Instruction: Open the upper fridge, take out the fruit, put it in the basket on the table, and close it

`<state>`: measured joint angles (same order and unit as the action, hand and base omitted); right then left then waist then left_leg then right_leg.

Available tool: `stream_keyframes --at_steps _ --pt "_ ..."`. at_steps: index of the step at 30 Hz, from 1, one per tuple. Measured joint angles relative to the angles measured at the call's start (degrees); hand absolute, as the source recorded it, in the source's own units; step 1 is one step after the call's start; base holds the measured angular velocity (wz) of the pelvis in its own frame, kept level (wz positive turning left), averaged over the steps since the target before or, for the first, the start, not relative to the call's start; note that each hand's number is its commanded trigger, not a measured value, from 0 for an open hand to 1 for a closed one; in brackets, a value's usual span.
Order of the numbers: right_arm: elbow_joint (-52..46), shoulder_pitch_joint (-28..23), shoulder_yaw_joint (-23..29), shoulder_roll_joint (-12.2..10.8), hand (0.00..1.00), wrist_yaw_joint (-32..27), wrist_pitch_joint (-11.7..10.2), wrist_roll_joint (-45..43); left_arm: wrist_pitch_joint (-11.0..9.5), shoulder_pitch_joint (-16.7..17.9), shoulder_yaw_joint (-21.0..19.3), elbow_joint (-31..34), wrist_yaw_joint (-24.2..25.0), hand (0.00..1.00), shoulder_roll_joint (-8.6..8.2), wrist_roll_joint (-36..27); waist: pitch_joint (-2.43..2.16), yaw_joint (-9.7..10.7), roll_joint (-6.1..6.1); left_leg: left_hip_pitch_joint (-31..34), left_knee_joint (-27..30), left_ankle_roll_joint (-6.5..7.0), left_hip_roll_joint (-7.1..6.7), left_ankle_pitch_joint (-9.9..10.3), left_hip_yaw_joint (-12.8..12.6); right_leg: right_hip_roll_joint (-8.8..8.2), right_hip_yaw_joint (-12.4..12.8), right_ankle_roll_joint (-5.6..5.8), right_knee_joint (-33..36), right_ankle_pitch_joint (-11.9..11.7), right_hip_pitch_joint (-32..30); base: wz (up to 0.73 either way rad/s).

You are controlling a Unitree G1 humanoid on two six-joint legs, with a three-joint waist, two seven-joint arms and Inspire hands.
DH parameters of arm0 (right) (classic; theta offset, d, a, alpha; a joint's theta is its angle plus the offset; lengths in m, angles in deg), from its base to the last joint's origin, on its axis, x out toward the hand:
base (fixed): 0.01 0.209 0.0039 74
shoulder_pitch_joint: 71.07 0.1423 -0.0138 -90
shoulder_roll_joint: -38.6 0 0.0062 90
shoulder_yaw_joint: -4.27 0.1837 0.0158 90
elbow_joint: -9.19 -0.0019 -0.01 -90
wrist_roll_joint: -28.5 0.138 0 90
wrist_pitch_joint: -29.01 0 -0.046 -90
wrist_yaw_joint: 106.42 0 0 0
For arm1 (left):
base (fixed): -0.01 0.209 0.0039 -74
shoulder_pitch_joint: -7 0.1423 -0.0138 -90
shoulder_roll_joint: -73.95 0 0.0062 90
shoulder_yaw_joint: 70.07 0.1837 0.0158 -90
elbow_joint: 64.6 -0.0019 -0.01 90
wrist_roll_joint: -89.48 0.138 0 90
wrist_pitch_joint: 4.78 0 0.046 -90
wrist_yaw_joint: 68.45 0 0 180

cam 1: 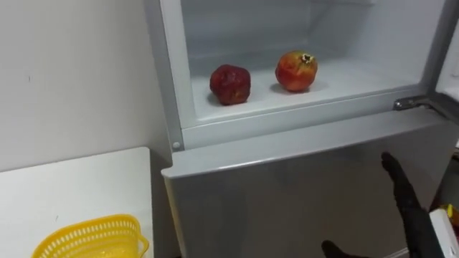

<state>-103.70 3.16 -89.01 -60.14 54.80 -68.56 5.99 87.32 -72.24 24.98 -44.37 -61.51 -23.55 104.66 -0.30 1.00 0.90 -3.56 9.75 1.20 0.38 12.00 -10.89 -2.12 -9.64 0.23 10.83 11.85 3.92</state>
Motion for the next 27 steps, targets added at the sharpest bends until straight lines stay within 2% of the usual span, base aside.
stream_keyframes --at_steps 4,7,12,15,19,27 --pt "-1.11 2.74 -2.13 0.04 0.00 -0.71 -0.46 -0.15 -0.84 -0.60 0.92 -0.73 -0.04 0.00 0.16 -0.02 -0.08 -0.13 -0.50 0.02 0.00 -0.01 0.01 -0.01 0.07 0.04 0.01 -0.02 -0.19 -0.02 -0.02 0.00" --pt "-2.52 4.61 -2.26 0.11 0.00 -1.20 -1.22 -0.16 -1.33 -1.22 0.93 -1.12 0.03 0.00 0.51 -0.01 0.36 -0.24 -1.24 0.10 0.01 -0.01 0.00 -0.01 0.03 0.05 0.00 -0.02 -0.28 -0.02 -0.18 0.00" --pt "-3.50 7.13 -2.19 0.39 0.00 -1.29 -3.01 1.04 -1.81 -1.70 0.90 -1.00 0.73 0.00 1.04 0.01 0.20 -0.10 -1.49 0.69 -0.07 0.00 0.13 0.00 0.28 0.00 -0.45 0.03 -0.35 -0.06 -0.32 0.02" --pt "-3.49 10.48 -2.14 1.67 0.00 -2.14 -3.09 2.82 -2.25 -2.11 0.92 -1.31 0.78 0.00 1.05 0.07 0.15 -0.40 -1.40 0.94 -0.02 -0.03 0.02 -0.02 0.37 0.00 -0.68 -0.04 -0.10 -0.18 -0.64 0.00" --pt "-3.49 14.81 -2.03 2.55 0.00 -4.61 -4.74 2.55 -2.47 -2.32 1.63 -2.03 0.76 0.00 1.19 0.07 0.16 -1.24 -1.55 0.28 0.33 -0.11 0.08 -0.10 0.52 0.00 -1.18 -0.10 -0.20 -0.22 0.06 0.04" --pt "-3.42 17.59 -1.69 3.07 0.00 -6.45 -5.58 2.96 -2.45 -2.30 1.90 -1.86 1.15 0.00 1.75 0.17 0.25 -1.65 -2.89 1.08 1.34 -0.14 0.09 -0.11 2.48 -0.13 -3.13 -0.27 -0.22 -0.33 0.78 0.12"
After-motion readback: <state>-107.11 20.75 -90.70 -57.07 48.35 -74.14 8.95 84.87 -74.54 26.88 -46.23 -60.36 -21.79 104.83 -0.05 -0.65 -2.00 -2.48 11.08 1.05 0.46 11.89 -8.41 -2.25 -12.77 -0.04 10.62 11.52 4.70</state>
